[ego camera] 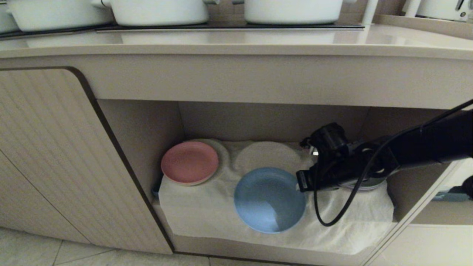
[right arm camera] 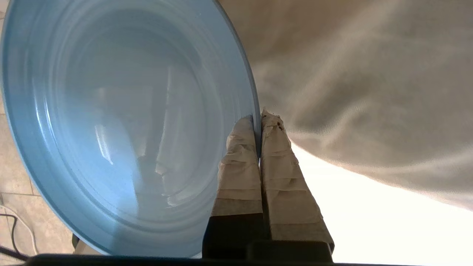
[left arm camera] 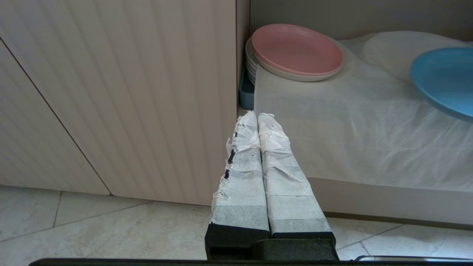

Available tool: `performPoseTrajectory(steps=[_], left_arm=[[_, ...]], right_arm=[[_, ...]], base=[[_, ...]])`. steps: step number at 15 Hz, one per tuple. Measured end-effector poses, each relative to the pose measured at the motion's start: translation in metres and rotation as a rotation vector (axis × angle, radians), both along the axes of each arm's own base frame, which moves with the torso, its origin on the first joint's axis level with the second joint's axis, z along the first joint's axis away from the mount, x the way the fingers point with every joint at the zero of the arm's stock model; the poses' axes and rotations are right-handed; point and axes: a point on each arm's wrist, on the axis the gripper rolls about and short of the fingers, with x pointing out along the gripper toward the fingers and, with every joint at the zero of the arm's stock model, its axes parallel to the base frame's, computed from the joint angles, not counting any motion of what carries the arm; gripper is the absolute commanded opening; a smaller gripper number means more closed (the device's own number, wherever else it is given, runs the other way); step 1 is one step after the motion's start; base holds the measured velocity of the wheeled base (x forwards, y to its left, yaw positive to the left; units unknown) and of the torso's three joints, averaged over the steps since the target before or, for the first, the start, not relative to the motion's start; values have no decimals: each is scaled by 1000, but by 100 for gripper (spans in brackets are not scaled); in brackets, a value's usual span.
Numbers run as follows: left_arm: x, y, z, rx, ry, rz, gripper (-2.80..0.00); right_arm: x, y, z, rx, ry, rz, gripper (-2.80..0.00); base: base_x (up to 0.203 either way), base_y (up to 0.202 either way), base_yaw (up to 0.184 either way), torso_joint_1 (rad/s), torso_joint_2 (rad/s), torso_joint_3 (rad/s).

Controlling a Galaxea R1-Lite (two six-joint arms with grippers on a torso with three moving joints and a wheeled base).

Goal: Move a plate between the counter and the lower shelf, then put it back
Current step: Put the plate

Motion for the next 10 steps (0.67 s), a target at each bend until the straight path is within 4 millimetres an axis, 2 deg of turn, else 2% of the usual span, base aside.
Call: performPoseTrajectory(steps=[3, 10], left_arm=[[0, 0, 0, 0, 0, 0, -280], [0, 0, 0, 0, 0, 0, -280]], right_arm=[[-13, -10, 5, -10, 21, -9, -280], [-57, -34, 10, -29, 65, -24, -280]], base=[[0, 0, 0, 0, 0, 0], [0, 0, 0, 0, 0, 0]])
